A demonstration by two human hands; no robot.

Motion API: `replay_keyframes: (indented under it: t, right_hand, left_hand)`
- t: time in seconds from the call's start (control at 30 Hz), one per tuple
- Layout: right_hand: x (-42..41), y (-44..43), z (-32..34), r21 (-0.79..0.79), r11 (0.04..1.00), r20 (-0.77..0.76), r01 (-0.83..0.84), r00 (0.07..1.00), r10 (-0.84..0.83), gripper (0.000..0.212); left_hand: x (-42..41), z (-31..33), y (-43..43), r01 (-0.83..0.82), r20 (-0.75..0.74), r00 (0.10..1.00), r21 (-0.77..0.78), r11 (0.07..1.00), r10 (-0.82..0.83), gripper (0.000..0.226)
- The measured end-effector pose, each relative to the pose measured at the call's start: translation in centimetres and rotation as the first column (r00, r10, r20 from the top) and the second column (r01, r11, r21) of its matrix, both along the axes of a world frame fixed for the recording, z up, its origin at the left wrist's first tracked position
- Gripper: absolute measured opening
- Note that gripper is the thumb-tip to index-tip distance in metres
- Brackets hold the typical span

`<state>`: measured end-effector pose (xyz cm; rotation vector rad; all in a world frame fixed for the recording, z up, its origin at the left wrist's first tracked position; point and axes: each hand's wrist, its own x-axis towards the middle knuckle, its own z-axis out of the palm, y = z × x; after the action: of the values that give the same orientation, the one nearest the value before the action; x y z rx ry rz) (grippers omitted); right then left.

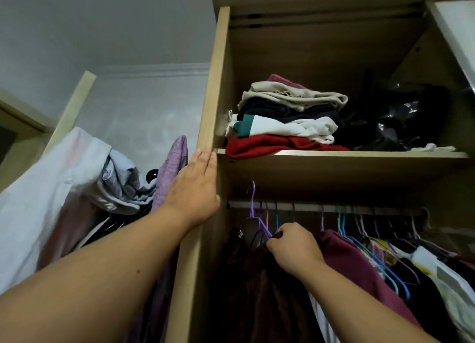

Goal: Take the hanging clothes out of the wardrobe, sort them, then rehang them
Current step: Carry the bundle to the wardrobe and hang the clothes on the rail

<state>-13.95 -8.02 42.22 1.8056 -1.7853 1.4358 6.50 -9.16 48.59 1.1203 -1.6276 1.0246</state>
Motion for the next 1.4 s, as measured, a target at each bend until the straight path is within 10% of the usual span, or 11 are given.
replay_keyframes:
  t: [0.6, 0.93, 1.07, 1.4]
  right_hand:
    - [4.6, -12.3, 1.2, 0.044, 0.983, 0.088, 0.179, 0.979, -0.182, 0.024]
    - [5.4, -13.8, -1.2, 0.065, 0.977, -0.031, 0.203, 0.979, -0.202, 0.027]
    - [4.7, -13.8, -1.3, 0.033, 0.987, -0.115, 0.159, 0.981, -0.155, 0.064]
    - [2.0, -8.9, -2.7, -0.268, 0.944, -0.353, 0.192, 0.892, -0.282, 0.083]
  left_hand:
    - [-0.5, 2.7, -2.5, 0.336, -0.149, 0.922, -0.153, 0.929, -0.358, 0.082]
    - [-0.6, 2.4, -2.2, 0.324, -0.153, 0.925, -0.166, 0.931, -0.349, 0.075]
    - [-0.6, 2.4, -2.2, 0.322, -0.152, 0.926, -0.159, 0.933, -0.345, 0.074]
    - [-0.6, 1.1, -1.5, 0.286, -0.112, 0.948, -0.11, 0.952, -0.298, 0.077]
